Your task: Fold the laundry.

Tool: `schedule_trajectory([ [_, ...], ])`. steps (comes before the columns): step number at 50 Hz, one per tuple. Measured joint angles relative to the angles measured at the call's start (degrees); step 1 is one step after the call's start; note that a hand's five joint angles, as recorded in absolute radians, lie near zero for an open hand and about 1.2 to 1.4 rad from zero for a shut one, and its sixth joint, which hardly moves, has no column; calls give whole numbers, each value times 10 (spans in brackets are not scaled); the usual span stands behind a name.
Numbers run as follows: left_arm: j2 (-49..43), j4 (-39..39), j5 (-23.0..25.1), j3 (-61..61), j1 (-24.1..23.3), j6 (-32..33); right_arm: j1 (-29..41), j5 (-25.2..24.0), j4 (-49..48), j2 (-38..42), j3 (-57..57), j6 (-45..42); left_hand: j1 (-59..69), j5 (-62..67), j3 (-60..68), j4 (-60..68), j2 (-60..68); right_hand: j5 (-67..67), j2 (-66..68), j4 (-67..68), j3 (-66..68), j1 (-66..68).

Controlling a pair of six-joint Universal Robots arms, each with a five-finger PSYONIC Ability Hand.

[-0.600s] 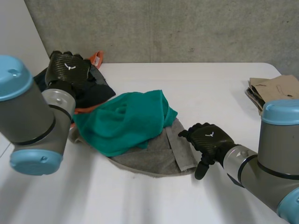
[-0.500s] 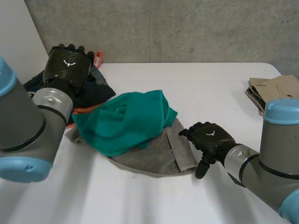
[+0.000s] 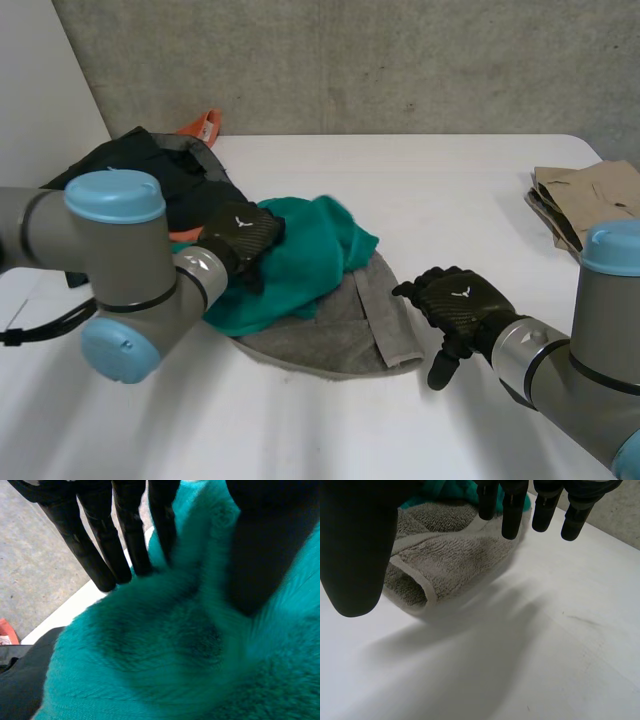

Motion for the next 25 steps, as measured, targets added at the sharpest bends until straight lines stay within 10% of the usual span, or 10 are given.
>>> schedule_trajectory([
  [4, -26, -12, -11, 38, -2, 12, -3, -1, -4, -1, 6, -10, 148, 185, 1, 216, 218, 0, 0, 0, 0, 0],
  [25, 54, 94, -196, 238, 222, 14, 35, 3, -11, -22, 8, -48, 148, 185, 1, 223, 224, 0, 0, 0, 0, 0],
])
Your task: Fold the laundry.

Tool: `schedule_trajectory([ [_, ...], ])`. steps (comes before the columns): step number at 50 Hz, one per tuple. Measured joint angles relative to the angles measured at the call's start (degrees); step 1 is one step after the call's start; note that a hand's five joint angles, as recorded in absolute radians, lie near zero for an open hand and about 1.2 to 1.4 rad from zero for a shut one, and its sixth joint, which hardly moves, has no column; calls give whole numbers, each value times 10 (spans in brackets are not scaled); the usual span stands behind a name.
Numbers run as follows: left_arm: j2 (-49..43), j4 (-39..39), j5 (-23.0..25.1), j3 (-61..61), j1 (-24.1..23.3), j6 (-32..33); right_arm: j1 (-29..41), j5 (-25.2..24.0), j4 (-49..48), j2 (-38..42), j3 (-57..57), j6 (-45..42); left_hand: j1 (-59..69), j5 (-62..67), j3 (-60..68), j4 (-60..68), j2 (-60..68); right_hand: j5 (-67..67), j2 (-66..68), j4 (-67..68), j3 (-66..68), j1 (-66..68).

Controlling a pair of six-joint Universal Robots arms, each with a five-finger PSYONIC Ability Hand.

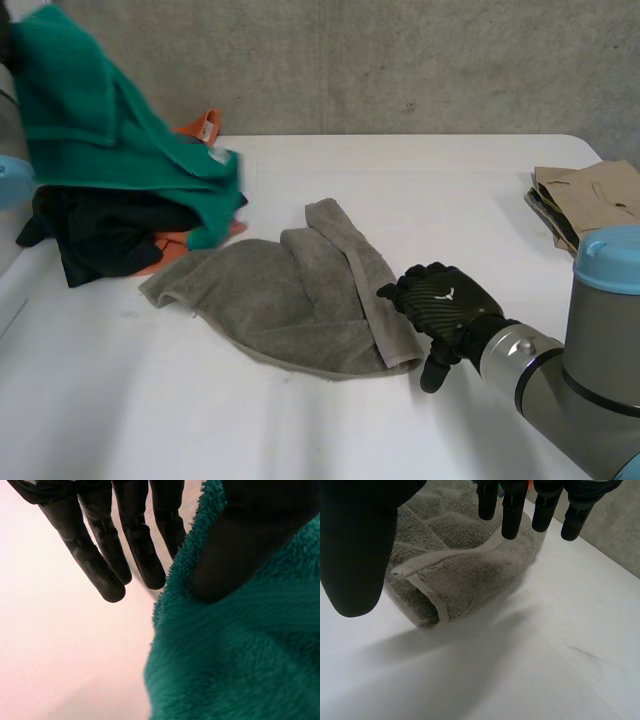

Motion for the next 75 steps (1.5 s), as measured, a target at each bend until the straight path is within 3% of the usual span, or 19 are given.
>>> schedule_trajectory([
  [7, -69, -13, -6, 46, 29, 14, 16, 5, 1, 15, -13, 1, 0, 0, 0, 0, 2, 0, 0, 0, 0, 0],
  [10, -92, -11, -10, 40, 27, 27, 23, 12, 3, 23, -20, 2, -154, -123, 54, -154, -166, 0, 0, 0, 0, 0],
  [12, -97, -10, -11, 30, 23, 32, 26, 16, 3, 26, -22, 2, -291, -243, -49, -275, -275, 0, 0, 0, 0, 0],
  [13, -97, -8, -10, 12, 17, 37, 31, 23, 2, 30, -24, 1, -431, -375, -152, -412, -421, 0, 0, 0, 0, 0],
  [15, -89, -5, -7, -14, 9, 39, 36, 30, 2, 33, -27, 0, -533, -492, -239, -541, -537, 0, 0, 0, 0, 0],
  [18, -62, 3, 5, -63, -4, 41, 46, 41, 1, 38, -30, -3, -533, -492, -239, -541, -537, 0, 0, 0, 0, 0],
  [27, 102, -2, 127, -264, -35, 30, 75, 44, 2, 54, -51, -69, -539, -516, -258, -567, -566, 0, 0, 0, 0, 0],
  [32, 184, -61, 226, -380, -40, 19, 80, 26, 10, 70, -70, -169, -539, -516, -258, -567, -566, 3, 0, 2, 2, 2],
  [34, 194, -74, 241, -400, -40, 18, 80, 25, 11, 72, -72, -183, -539, -516, -258, -567, -566, 6, 0, 4, 7, 2],
  [37, 209, -104, 285, -459, -42, 19, 80, 20, 14, 88, -84, -270, -539, -516, -258, -567, -566, 76, 18, 71, 77, 67],
  [41, 190, -104, 304, -488, -41, 25, 80, 21, 8, 105, -92, -331, -536, -514, -256, -565, -564, 141, 81, 137, 141, 136],
  [50, 98, -87, 290, -471, -39, 48, 80, 38, -55, 152, -105, -396, -499, -488, -230, -532, -535, 458, 415, 467, 470, 448],
  [52, 81, -87, 288, -463, -41, 52, 80, 48, -81, 156, -102, -398, -442, -437, -177, -480, -480, 533, 483, 538, 540, 510],
  [58, 36, -86, 283, -437, -54, 58, 74, 84, -169, 132, -72, -378, -236, -250, 11, -291, -286, 545, 492, 560, 559, 510],
  [60, 19, -85, 279, -426, -62, 59, 70, 92, -186, 114, -60, -365, -95, -112, 151, -152, -151, 545, 492, 559, 559, 510],
  [61, 8, -83, 276, -419, -67, 61, 66, 98, -194, 97, -50, -352, -95, -112, 151, -152, -151, 545, 492, 559, 559, 510],
  [62, 1, -82, 272, -414, -71, 62, 63, 101, -196, 86, -45, -343, 4, 0, 264, -38, -37, 545, 492, 559, 559, 510],
  [69, -31, -47, 198, -384, -97, 85, 19, 127, -135, 0, -32, -235, 9, 23, 301, 0, 2, 545, 492, 560, 559, 510],
  [75, 27, 9, 151, -402, -105, 75, -22, 122, -23, -51, -58, -157, 9, 23, 301, 0, 2, 544, 492, 560, 559, 510],
])
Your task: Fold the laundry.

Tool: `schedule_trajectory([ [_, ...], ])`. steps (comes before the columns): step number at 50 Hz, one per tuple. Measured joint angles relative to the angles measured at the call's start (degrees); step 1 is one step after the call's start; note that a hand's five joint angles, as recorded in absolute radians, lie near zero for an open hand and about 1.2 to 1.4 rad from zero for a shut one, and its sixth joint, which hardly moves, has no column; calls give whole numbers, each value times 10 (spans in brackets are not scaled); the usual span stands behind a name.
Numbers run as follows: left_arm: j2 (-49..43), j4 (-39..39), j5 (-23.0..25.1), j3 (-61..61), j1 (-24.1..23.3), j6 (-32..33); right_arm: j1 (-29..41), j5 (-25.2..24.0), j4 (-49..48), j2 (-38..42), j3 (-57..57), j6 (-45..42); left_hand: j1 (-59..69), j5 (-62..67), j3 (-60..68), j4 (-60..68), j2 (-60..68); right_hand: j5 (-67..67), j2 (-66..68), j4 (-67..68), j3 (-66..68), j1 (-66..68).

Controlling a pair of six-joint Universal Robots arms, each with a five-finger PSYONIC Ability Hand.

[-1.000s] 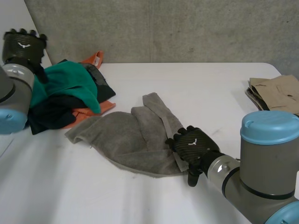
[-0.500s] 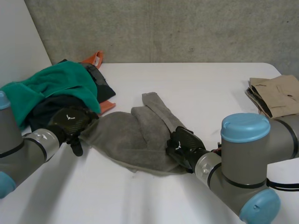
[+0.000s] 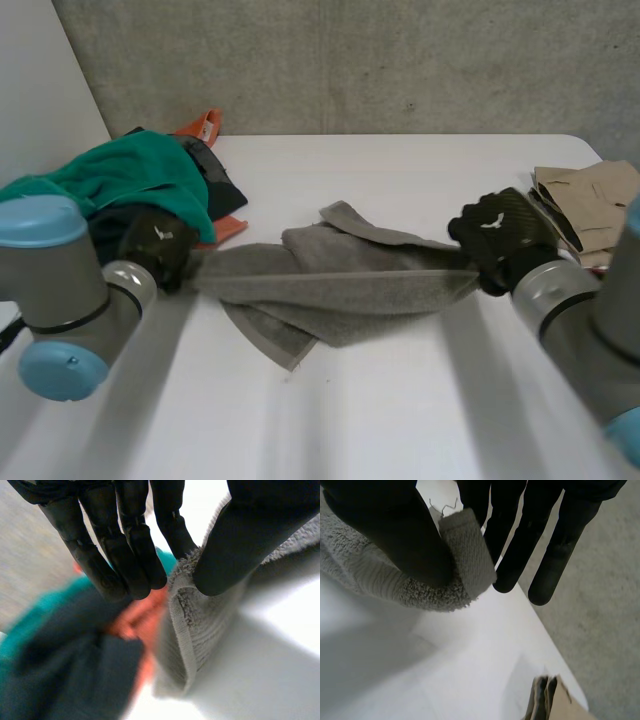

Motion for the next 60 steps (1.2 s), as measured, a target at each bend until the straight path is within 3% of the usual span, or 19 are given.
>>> schedule_trajectory([
  [8, 144, 19, 19, -30, -9, -66, -44, -16, 121, -52, -69, 39, 0, 0, 0, 0, 0, 0, 0, 2, 0, 0],
  [14, 229, -48, 39, -17, -24, -120, -86, -11, 251, -73, -160, 40, 0, 0, 0, 0, 0, 6, 4, 2, 0, 0],
  [23, 177, -122, 43, 22, -71, -123, -96, -29, 344, -22, -204, 35, 0, 0, 2, 0, 1, 7, 4, 2, 3, 0],
  [27, 96, -119, 18, 84, -85, -89, -91, -28, 311, 24, -226, 43, 0, 0, 2, 2, 2, 7, 4, 2, 3, 0],
  [32, 17, -67, -25, 232, -98, -54, -85, -8, 174, 70, -279, 93, 0, 0, 2, 2, 2, 7, 4, 2, 3, 0],
  [38, 26, 36, -57, 345, -109, -56, -86, 22, -60, 55, -317, 184, 0, 0, 2, 2, 2, 7, 4, 3, 3, 0],
  [45, 80, 109, -69, 340, -129, -69, -98, 29, -222, -2, -294, 246, 0, 0, 2, 2, 2, 10, 4, 3, 3, 0],
  [51, 108, 103, -78, 244, -136, -72, -120, 8, -228, -14, -252, 255, 0, 0, 2, 2, 2, 10, 4, 3, 3, 0],
  [60, 104, 96, -76, 23, -151, -79, -162, -72, -71, 23, -116, 244, 0, 0, 2, 2, 2, 10, 4, 3, 3, 0],
])
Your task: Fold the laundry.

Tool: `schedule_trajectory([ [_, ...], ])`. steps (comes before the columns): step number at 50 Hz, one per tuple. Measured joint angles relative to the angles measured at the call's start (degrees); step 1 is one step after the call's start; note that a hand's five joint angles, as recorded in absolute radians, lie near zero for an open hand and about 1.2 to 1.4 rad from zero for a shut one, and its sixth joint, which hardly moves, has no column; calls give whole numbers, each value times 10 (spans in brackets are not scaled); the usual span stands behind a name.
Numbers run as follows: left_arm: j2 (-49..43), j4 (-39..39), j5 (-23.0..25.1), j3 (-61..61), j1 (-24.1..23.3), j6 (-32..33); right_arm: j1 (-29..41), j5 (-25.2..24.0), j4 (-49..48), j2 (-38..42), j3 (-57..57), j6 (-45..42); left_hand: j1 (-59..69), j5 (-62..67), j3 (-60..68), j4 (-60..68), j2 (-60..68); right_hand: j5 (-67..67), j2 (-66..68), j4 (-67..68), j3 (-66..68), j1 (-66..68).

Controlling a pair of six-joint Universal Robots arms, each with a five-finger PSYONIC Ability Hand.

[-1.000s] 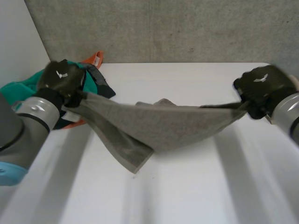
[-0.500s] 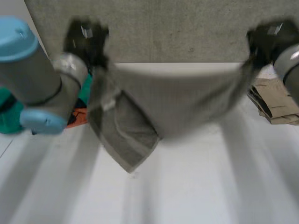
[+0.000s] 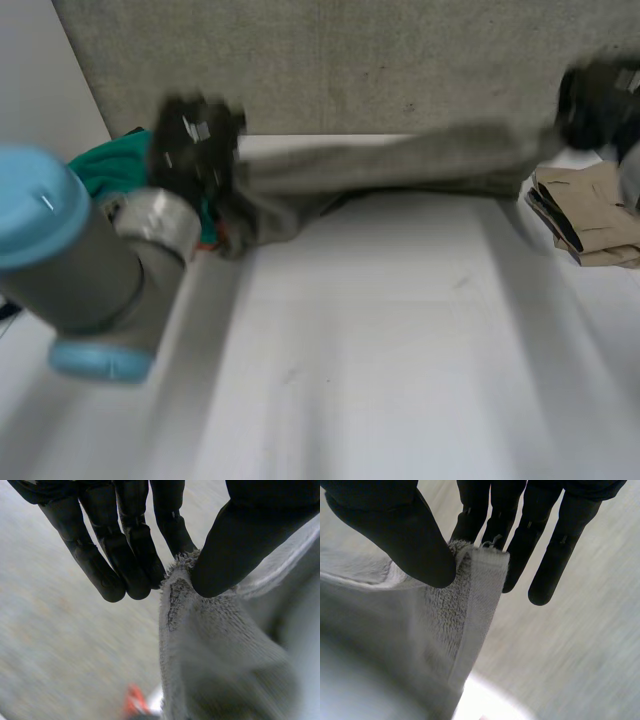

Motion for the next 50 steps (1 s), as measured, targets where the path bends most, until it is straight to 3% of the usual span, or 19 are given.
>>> schedule_trajectory([
  [8, -57, 15, 30, -114, -21, -4, -33, -33, 54, 55, 117, -80, -28, -25, -45, -49, -54, 0, 0, 0, 0, 0],
  [12, -67, 17, 46, -132, -19, -7, -49, -34, 51, 73, 135, -130, -227, -213, -229, -236, -236, 0, 0, 0, 0, 0],
  [21, -43, -6, 76, -156, 22, -21, -64, -29, 55, 78, 123, -145, -399, -411, -421, -431, -426, 0, 0, 0, 0, 0],
  [37, -41, -42, 139, -171, 93, -85, -78, -26, 62, 89, 106, -139, -404, -426, -428, -440, -441, 0, 0, 0, 0, 0],
  [50, -135, -54, 138, -71, 46, -127, -83, -27, 66, 82, 108, -138, -412, -430, -437, -448, -445, 0, 0, 0, 0, 0],
])
